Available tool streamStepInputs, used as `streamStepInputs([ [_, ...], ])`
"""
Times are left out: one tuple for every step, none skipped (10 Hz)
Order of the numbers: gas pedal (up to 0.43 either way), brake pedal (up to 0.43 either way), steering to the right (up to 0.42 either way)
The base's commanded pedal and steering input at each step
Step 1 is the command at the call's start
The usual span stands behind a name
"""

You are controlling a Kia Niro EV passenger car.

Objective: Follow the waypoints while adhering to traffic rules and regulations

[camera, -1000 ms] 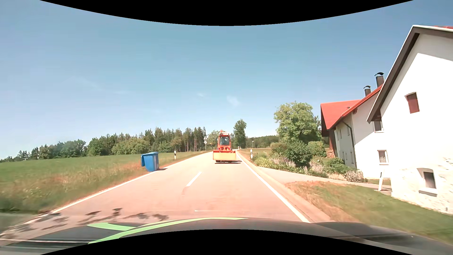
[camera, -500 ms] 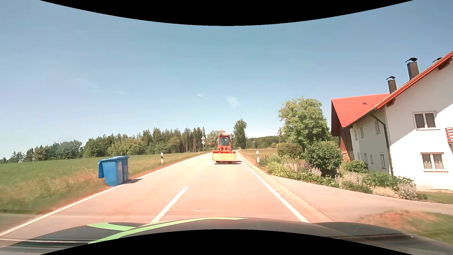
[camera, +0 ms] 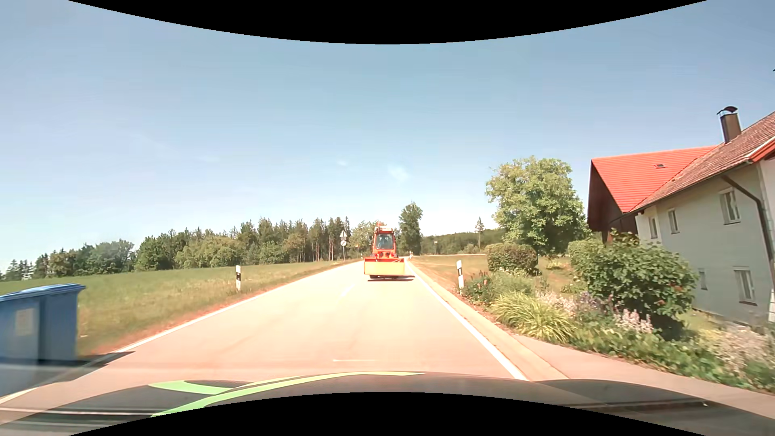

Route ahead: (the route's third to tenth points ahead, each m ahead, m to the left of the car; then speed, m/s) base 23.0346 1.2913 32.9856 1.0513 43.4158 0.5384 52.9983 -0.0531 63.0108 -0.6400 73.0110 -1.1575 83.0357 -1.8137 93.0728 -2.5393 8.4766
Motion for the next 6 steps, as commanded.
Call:
streamStepInputs([
  [0.150,0.000,-0.001],
  [0.150,0.000,-0.001],
  [0.138,0.000,-0.001],
  [0.138,0.000,-0.001],
  [0.130,0.000,-0.001],
  [0.130,0.000,0.000],
])
